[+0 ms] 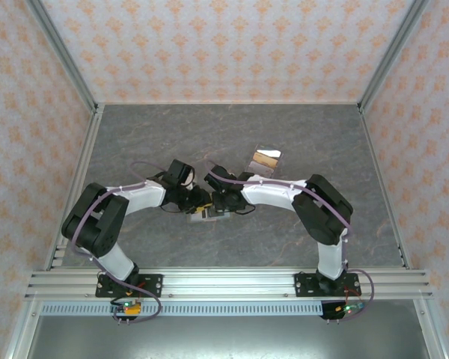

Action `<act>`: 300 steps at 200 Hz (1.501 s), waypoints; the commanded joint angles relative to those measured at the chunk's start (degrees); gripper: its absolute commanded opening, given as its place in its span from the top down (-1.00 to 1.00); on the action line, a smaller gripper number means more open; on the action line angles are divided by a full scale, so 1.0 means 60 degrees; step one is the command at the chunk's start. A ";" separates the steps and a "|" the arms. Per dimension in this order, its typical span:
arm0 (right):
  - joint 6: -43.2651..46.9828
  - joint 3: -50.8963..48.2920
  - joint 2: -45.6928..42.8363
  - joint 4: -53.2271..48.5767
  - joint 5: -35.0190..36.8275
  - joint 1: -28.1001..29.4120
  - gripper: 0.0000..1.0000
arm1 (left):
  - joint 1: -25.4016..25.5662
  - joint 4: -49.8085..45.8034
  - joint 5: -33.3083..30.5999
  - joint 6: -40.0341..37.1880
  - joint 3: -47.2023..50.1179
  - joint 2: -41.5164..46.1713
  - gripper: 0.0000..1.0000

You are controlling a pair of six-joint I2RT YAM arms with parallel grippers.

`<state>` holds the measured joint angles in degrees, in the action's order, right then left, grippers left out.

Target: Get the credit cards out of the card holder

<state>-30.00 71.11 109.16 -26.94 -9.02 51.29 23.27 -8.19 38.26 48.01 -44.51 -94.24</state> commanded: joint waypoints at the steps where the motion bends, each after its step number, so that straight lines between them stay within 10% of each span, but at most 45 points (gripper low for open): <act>1: -0.0026 0.0127 0.0231 -0.0216 -0.0098 -0.0028 0.68 | 0.0055 0.0324 0.0231 -0.0062 0.0115 -0.0205 0.45; 300: -0.0260 0.0170 0.0274 -0.0597 0.0251 -0.0154 0.74 | -0.0396 -0.0805 0.0068 -0.0733 0.0085 0.1072 1.00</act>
<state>-30.46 72.88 110.37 -28.84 -9.02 50.98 22.31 -8.40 40.21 46.17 -43.86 -90.39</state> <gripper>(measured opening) 0.131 0.046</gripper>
